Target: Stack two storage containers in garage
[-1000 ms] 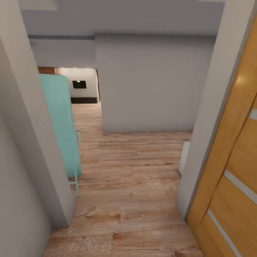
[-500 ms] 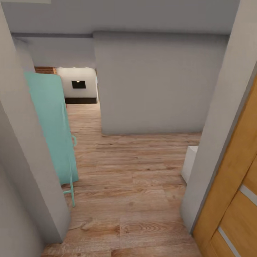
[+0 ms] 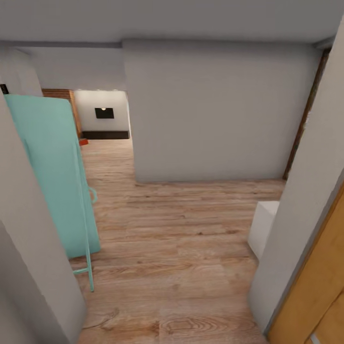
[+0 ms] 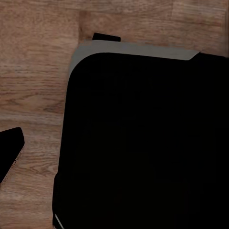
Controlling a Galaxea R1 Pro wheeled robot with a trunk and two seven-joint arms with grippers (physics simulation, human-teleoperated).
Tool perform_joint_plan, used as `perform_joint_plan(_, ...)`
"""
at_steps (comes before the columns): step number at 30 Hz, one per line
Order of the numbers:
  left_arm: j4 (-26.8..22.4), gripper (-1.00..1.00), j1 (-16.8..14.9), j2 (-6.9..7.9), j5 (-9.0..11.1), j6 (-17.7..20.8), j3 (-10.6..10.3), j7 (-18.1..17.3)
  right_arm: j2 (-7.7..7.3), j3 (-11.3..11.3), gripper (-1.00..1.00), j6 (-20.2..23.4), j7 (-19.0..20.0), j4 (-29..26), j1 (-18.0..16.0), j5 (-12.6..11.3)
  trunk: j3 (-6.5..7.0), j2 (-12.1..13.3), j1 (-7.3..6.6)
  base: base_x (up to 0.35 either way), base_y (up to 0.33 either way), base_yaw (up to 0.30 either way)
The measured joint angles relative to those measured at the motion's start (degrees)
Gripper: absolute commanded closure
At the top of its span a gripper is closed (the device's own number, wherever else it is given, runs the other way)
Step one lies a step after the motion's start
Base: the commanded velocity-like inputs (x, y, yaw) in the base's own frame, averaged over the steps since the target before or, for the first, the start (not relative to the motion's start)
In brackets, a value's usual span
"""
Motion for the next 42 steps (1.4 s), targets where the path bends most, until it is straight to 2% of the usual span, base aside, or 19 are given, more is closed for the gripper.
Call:
perform_joint_plan(21, 0.0, -1.00, 0.0, 0.05, 0.0, 0.0, 0.0, 0.0, 0.34, 0.0, -1.00, 0.1, -0.2, 0.0, 0.0, 0.0, 0.00, 0.0, 0.00, 0.324, 0.000, 0.000)
perform_joint_plan(42, 0.0, -1.00, 0.0, -0.01, 0.0, 0.0, -0.1, 0.0, 0.05, 0.1, -1.00, 0.2, 0.0, 0.0, 0.0, -0.3, 0.00, 0.0, 0.00, 0.324, 0.000, 0.000)
